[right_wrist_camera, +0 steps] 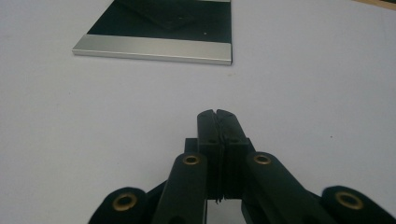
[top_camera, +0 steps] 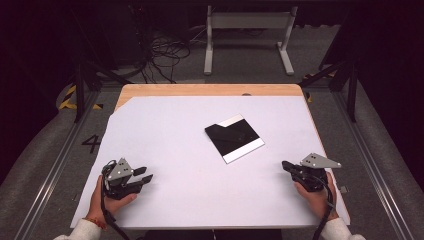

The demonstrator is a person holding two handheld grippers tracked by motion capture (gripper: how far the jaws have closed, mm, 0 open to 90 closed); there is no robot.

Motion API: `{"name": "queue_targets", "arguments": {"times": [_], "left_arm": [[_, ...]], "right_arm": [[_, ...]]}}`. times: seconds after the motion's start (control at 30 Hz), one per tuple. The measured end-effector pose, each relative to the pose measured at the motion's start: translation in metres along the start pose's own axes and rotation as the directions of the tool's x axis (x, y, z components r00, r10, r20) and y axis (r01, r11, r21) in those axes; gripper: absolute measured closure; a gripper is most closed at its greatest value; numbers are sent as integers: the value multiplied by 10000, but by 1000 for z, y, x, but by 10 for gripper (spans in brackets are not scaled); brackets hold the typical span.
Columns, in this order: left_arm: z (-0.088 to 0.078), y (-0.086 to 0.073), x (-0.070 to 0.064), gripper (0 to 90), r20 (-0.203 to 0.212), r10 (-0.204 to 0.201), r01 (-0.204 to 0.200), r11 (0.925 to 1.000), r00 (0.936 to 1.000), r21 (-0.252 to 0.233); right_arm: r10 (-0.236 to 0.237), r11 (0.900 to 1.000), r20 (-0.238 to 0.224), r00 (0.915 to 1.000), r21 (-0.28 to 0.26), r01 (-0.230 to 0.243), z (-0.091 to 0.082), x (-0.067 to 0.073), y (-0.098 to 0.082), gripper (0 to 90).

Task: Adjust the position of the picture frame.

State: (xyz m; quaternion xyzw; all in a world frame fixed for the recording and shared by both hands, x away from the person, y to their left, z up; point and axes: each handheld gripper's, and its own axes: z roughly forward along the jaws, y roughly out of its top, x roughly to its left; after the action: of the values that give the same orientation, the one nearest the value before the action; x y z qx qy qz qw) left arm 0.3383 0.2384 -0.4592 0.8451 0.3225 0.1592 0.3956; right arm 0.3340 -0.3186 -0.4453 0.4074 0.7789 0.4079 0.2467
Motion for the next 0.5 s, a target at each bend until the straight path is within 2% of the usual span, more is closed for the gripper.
{"name": "queue_targets", "arguments": {"times": [0.07,0.13,0.27,0.37,0.4,0.5], "left_arm": [[5,3,0,892,278,76,-86,9992,9996,382],[9,7,1,900,264,231,-245,9981,9994,565],[22,20,1,900,563,77,-105,9987,9984,494],[32,30,-1,900,659,246,-283,9980,9975,563],[41,40,-4,900,692,402,-439,9977,9968,522],[52,55,-8,900,891,534,-561,9980,9946,290]], "right_arm": [[-12,10000,-63,10000,34,13,3,-1,2,900],[-36,9999,-104,9999,114,37,6,0,6,900],[-2,9997,-132,9999,237,5,18,0,18,900],[26,9996,-142,9999,266,-22,29,-2,27,900],[56,9994,-108,9999,341,-52,34,-3,29,900],[225,9985,-185,9996,510,-215,47,-5,35,900]]}}
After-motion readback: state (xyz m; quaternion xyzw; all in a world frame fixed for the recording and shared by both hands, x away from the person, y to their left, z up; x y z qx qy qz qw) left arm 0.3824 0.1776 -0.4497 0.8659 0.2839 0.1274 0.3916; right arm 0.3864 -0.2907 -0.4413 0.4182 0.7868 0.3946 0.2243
